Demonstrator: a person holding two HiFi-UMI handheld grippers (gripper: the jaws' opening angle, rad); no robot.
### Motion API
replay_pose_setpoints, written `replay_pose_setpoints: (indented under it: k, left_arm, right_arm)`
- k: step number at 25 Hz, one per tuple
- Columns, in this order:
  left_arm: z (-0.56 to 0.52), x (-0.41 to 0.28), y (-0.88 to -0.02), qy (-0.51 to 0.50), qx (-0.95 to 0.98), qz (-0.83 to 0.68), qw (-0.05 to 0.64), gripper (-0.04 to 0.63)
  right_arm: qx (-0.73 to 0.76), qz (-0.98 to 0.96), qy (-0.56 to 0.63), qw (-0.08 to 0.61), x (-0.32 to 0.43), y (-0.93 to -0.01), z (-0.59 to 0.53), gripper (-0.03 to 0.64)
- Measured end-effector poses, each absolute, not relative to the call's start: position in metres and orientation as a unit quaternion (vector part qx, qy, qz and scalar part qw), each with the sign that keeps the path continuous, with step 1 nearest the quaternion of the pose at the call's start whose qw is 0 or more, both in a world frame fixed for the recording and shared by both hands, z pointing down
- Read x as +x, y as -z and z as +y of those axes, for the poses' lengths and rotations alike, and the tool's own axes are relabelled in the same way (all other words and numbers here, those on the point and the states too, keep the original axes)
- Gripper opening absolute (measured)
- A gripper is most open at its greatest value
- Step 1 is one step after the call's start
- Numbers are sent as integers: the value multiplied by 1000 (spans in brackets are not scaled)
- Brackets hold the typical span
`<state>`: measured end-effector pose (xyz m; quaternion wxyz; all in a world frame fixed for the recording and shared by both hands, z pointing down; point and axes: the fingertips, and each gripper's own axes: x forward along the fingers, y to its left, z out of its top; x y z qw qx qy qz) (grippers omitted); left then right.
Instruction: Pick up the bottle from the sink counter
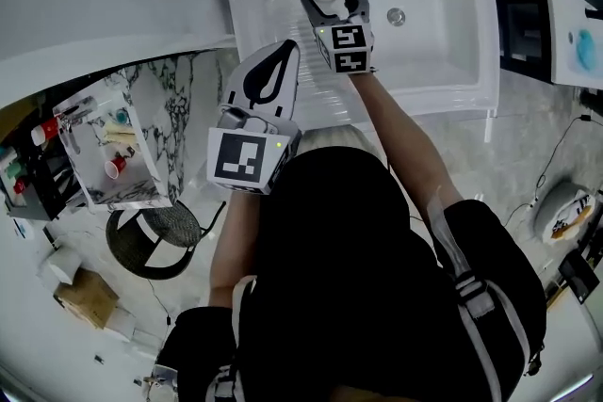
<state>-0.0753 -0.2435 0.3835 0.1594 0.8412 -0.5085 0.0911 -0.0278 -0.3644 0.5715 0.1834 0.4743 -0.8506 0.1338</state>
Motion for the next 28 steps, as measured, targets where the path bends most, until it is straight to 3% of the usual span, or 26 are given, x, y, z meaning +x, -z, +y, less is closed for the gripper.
replay_pose_setpoints:
  k: [28]
  left_arm:
    - [-201,-5,-371,-59,820,-549,149,20]
  right_arm:
    - [378,-905,-114,157,72,-459,-277,322]
